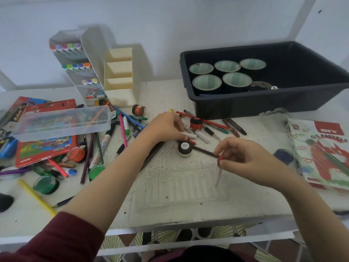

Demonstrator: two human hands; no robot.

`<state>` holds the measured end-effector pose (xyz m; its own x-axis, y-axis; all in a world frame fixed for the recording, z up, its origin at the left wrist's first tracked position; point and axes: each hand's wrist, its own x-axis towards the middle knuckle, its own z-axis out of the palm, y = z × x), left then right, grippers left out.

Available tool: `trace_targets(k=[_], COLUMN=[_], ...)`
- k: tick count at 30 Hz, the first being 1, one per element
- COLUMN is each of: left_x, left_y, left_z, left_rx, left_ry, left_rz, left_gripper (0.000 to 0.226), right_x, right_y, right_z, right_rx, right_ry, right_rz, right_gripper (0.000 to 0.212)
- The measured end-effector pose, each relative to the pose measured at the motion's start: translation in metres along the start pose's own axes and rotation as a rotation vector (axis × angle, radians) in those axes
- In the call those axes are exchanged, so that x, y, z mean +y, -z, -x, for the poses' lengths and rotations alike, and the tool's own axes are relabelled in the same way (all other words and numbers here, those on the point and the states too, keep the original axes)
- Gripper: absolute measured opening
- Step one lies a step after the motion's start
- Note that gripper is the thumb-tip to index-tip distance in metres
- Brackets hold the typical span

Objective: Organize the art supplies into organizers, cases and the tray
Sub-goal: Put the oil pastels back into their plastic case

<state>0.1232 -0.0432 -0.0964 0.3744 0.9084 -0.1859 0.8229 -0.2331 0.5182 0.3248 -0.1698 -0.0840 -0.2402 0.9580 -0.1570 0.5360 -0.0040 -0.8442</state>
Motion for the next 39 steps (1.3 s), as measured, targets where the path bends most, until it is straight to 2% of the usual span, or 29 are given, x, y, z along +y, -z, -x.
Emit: trace_targets(k=[4, 10, 15, 19, 23, 27, 30, 35, 39], left_x=[0.001, 0.001, 0.001, 0.002, 0.015, 0.030, 0.032, 0.020, 0.016], left_y=[0.002, 0.002, 0.000, 0.007, 0.023, 0.027, 0.017, -0.009, -0.020], left_z=[0.000, -0.003, -0.004, 0.003, 0.026, 0.058, 0.076, 0.085, 0.087], left_rx=[-0.055, -0.099, -0.069, 0.037, 0.121, -0.014, -0.175, -0.494, -0.470], left_ry=[-0.072, -0.100, -0.112, -0.116, -0.192, -0.240, -0.237, -0.193, -0.173], left_rz=[-0.068, -0.099, -0.101, 0.008, 0.197, 0.333, 0.425, 0.366, 0.335], left_gripper=[0.013, 0.016, 0.010, 0.011, 0.009, 0.009, 0.010, 0.011, 0.010], right_x=[0.000, -0.004, -0.005, -0.002, 0.001, 0.001, 0.003, 0.008, 0.011], right_y=[-0.003, -0.008, -0.009, -0.009, -0.010, -0.012, -0.011, -0.009, -0.008], right_z=[0.003, 0.002, 0.001, 0.003, 0.003, 0.002, 0.002, 0.002, 0.001], right_rx=[-0.069, -0.044, -0.071, -0.071, -0.068, -0.064, -0.031, -0.038, -0.077], right_ry=[-0.051, -0.007, -0.007, -0.010, -0.004, -0.011, -0.002, 0.015, 0.021], right_rz=[0.180, 0.327, 0.299, 0.249, 0.227, 0.218, 0.189, 0.138, 0.146], right_gripper=[0.009, 0.012, 0.015, 0.024, 0.017, 0.014, 0.016, 0.019, 0.018])
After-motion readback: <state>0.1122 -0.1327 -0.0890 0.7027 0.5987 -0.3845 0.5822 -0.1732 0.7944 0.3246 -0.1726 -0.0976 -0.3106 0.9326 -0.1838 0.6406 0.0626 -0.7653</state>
